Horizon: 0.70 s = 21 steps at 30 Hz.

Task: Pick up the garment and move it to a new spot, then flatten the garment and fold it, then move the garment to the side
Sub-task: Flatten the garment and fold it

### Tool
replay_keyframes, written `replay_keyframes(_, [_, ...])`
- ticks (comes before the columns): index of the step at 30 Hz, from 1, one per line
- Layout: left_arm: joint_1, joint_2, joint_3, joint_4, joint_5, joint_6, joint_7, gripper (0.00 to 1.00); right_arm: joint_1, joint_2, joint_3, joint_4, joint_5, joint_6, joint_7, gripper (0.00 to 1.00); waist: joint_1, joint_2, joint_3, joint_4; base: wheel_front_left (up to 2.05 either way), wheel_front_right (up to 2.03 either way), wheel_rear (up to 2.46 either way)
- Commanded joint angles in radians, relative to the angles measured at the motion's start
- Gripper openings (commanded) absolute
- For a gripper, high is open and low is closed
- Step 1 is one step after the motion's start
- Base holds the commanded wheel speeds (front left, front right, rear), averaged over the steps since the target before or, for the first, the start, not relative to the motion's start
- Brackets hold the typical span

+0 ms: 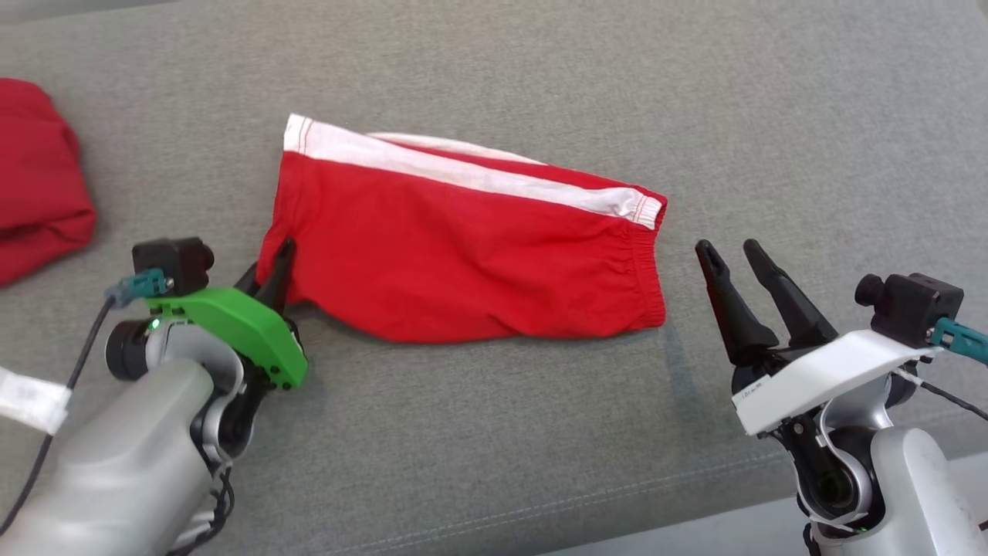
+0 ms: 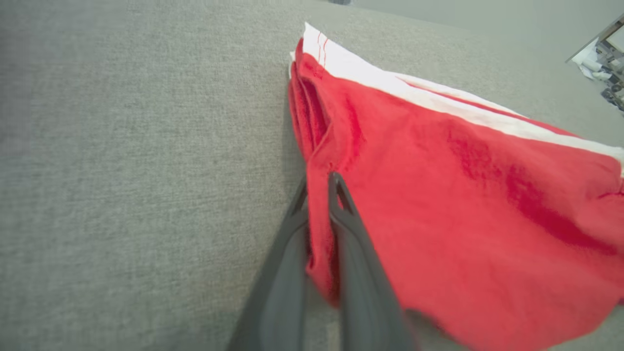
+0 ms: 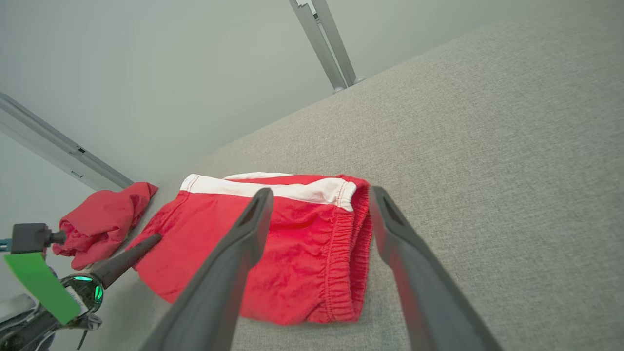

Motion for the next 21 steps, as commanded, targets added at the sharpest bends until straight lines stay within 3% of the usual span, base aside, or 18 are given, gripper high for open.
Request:
replay_keyframes(1, [0.052, 0.018, 0.018, -0.061, -0.004, 0.036, -0.013, 0.0, 0.009, -0.009, -0.01, 0.009, -0.009, 0.0, 0.008, 1.0, 0.0001, 0.0, -0.031, 0.039, 0.0, 0.0, 0.0])
replay_keyframes(2, [0.052, 0.018, 0.018, -0.061, -0.004, 0.036, -0.013, 0.0, 0.009, -0.009, -0.01, 0.009, -0.009, 0.0, 0.008, 1.0, 0.0001, 0.0, -0.031, 0.039, 0.0, 0.0, 0.0])
replay_keyframes(7, [0.176, 0.053, 0.085, -0.257, 0.018, 0.149, -0.025, 0.0, 0.011, -0.018, -0.023, 0.026, -0.015, 0.0, 0.038, 1.0, 0.0001, 0.0, -0.048, 0.07, 0.0, 0.0, 0.0])
replay_keyframes(12, [0.321, 0.034, 0.189, -0.424, 0.085, 0.239, -0.024, 0.0, 0.007, -0.031, -0.044, 0.045, -0.037, 0.0, 0.07, 1.0, 0.0001, 0.0, -0.061, 0.092, 0.0, 0.0, 0.0])
replay_keyframes(15, [0.392, 0.008, 0.234, -0.465, 0.116, 0.26, -0.024, 0.0, -0.002, -0.032, -0.051, 0.057, -0.05, 0.0, 0.081, 1.0, 0.0001, 0.0, -0.066, 0.098, 0.0, 0.0, 0.0])
replay_keyframes(21, [0.462, -0.031, 0.281, -0.43, 0.159, 0.251, -0.025, 0.0, -0.017, -0.032, -0.052, 0.086, -0.073, 0.0, 0.095, 1.0, 0.0001, 0.0, -0.074, 0.098, 0.0, 0.0, 0.0])
